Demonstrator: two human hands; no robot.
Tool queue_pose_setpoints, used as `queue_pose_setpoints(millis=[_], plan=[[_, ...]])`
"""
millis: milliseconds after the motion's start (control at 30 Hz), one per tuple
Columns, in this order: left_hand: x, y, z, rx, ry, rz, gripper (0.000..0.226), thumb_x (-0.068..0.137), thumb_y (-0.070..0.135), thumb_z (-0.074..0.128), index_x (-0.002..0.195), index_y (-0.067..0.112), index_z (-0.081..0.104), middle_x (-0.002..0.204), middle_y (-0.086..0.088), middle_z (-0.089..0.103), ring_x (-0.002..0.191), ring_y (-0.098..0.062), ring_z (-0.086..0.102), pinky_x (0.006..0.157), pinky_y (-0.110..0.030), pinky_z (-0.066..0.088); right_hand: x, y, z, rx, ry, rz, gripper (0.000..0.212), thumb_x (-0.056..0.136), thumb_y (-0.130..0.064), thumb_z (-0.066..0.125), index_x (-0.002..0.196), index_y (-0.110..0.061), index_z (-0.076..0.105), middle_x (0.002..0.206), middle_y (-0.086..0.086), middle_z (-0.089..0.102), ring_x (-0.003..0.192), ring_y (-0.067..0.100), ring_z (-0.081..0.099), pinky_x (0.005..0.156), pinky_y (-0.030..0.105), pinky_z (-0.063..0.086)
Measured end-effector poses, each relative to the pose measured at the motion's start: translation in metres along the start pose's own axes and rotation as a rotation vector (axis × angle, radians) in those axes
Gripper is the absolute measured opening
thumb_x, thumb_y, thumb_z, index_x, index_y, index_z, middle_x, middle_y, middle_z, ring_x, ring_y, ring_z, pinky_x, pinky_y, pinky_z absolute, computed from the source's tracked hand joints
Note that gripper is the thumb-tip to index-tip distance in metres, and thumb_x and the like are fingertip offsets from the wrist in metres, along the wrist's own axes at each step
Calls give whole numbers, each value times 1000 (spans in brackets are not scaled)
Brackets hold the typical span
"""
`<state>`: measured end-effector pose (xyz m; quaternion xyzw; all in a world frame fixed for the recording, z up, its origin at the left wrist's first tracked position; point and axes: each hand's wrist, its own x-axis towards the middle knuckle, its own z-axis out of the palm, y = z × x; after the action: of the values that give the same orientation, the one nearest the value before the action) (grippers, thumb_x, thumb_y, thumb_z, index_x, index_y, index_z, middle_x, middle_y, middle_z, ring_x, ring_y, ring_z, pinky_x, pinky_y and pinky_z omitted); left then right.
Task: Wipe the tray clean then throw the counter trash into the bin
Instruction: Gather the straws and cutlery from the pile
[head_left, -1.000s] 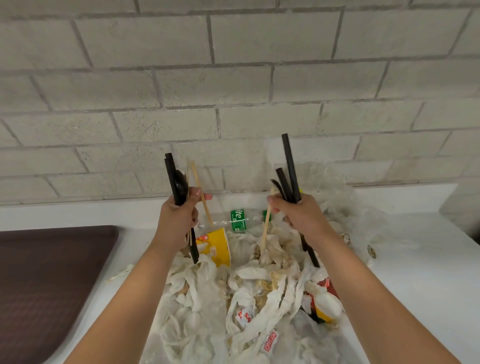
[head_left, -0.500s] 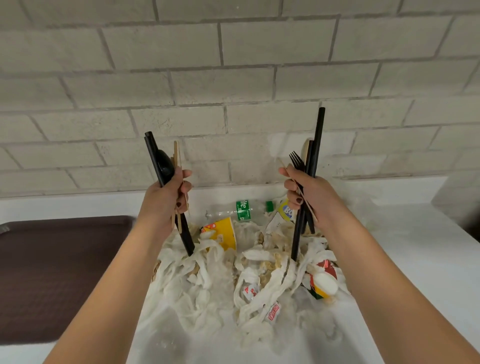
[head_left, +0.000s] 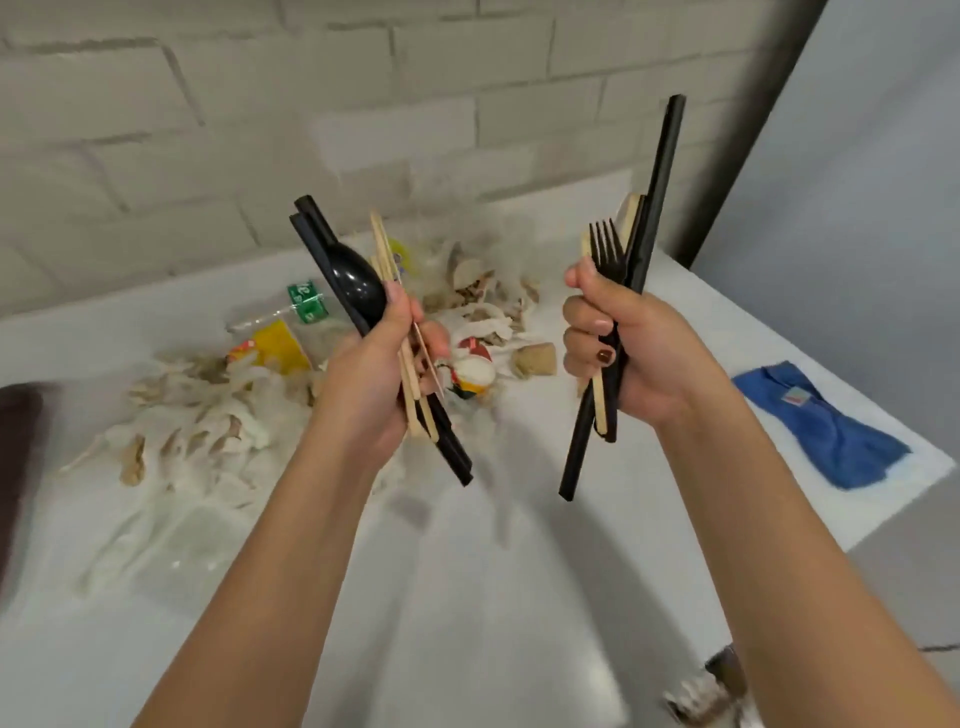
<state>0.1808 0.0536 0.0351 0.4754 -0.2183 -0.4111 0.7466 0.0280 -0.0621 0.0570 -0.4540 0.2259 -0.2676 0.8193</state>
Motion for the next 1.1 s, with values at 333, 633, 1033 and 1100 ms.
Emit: queue_pose_setpoints(millis=[333,633,1033,1100], plan=[[-71,-120,136,145,-222,-171,32,99,32,39,72,16,43,47,6,30,46,-9,28,51,-25,21,-127,-5,-158,25,213,27,29,88,-46,45,76,-19,49,45,-10,24,31,3,20,39,19,12],[-139,-264,264,259,-499,-324,29,87,36,47,73,12,48,47,8,29,40,-6,26,42,-16,26,-214,2,-317,141,206,78,58,78,-70,33,77,-16,54,43,-7,27,31,7,20,41,21,9],[-128,-506,231,552,-417,-939,54,83,74,35,64,27,53,55,3,33,45,-11,21,48,-28,10,-245,169,-483,318,639,395,62,87,-69,33,77,-13,58,46,-5,33,31,8,26,37,18,18],[-117,-551,212,567,-297,-1024,45,86,69,38,75,28,55,60,-2,40,44,-12,27,45,-23,14,-240,215,-510,288,717,504,59,89,-66,35,74,-13,56,49,-3,34,32,9,27,36,18,20]])
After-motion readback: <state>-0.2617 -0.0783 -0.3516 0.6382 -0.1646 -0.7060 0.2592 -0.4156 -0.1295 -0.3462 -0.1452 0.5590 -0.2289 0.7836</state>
